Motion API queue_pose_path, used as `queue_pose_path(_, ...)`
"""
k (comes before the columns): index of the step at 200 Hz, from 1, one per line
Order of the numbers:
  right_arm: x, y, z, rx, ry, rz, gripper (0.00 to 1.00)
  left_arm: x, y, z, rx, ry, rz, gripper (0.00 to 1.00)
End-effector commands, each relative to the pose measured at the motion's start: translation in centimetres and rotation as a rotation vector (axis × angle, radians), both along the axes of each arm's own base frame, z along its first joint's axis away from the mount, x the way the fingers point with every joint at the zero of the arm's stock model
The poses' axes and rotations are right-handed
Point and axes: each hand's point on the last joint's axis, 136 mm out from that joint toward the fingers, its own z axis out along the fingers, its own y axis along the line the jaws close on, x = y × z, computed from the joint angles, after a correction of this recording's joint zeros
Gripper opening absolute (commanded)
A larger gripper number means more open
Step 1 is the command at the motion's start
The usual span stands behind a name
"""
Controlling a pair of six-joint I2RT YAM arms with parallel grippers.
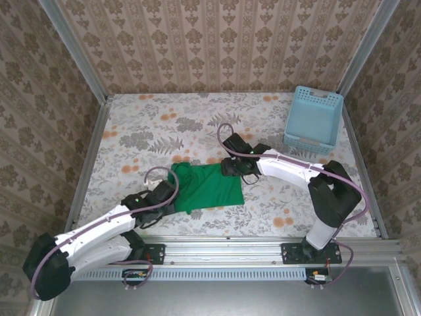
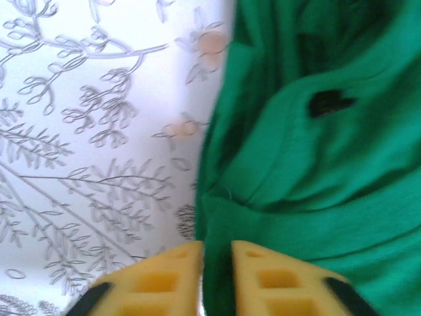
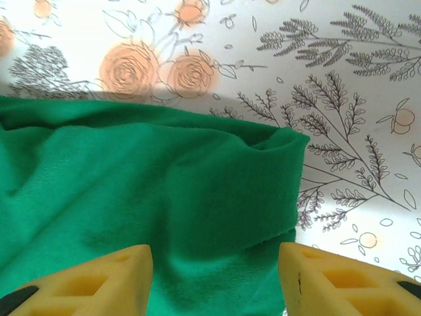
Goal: Fold the inside-out t-shirt
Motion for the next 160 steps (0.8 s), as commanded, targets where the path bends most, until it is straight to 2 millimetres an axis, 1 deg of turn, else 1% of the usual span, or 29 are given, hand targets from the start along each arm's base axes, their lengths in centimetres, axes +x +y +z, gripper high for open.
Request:
queue_pose_path(1,0.2,-0.5,-0.1,-0.035,-0.004,-0.006,0.54,0.3,0.8,0.7,-0.024,0.011,0.062,0.35)
queue_pose_path(14,0.0,-0.5,0.6,-0.033,-0.021,0.005,0.54,1.2,1.4,2.4,-0.006,-0.022,0.060,0.42)
queue_pose_path(24,0.0,-0.7,1.4,-0.031,-0.045,0.009,0.54,2.2,1.1,4.1,-0.011,-0.065,0.037,0.46)
queue_pose_path(36,-0.1,-0.8,2.2,-0.023,-0.066,0.011,0.54,3.6,0.1,6.0,-0.029,-0.104,-0.008,0.49)
queue_pose_path(47,-0.2,-0.9,2.9,-0.013,-0.080,0.010,0.54,4.9,-1.5,7.4,-0.044,-0.118,-0.065,0.52)
queue_pose_path(52,-0.3,-0.8,3.0,-0.008,-0.085,0.009,0.54,5.6,-2.3,7.9,-0.047,-0.120,-0.093,0.53)
queue_pose_path(64,-0.4,-0.8,3.3,-0.001,-0.093,0.009,0.54,6.9,-3.7,8.3,-0.023,-0.095,-0.129,0.58)
queue_pose_path(82,-0.7,-0.8,3.3,0.003,-0.098,0.006,0.54,8.9,-4.8,7.6,0.033,-0.046,-0.151,0.61)
queue_pose_path(100,-1.0,-0.8,3.2,0.004,-0.098,0.006,0.54,10.7,-4.9,6.1,0.066,0.000,-0.131,0.62)
queue_pose_path(111,-1.2,-0.6,3.1,0.010,-0.095,0.010,0.55,11.5,-4.6,5.3,0.081,0.020,-0.114,0.59)
queue_pose_path(127,-1.5,-0.4,2.9,0.009,-0.094,0.022,0.55,12.6,-4.3,4.7,0.102,0.025,-0.108,0.54)
queue_pose_path(139,-1.5,-0.3,2.8,0.007,-0.094,0.028,0.55,13.5,-4.1,4.5,0.111,0.012,-0.106,0.48)
queue_pose_path(146,-1.6,-0.2,2.6,0.007,-0.094,0.030,0.55,14.0,-4.1,4.4,0.101,0.010,-0.104,0.42)
queue_pose_path(160,-1.5,-0.1,2.3,0.004,-0.091,0.030,0.55,14.9,-3.8,4.3,0.083,0.003,-0.101,0.29)
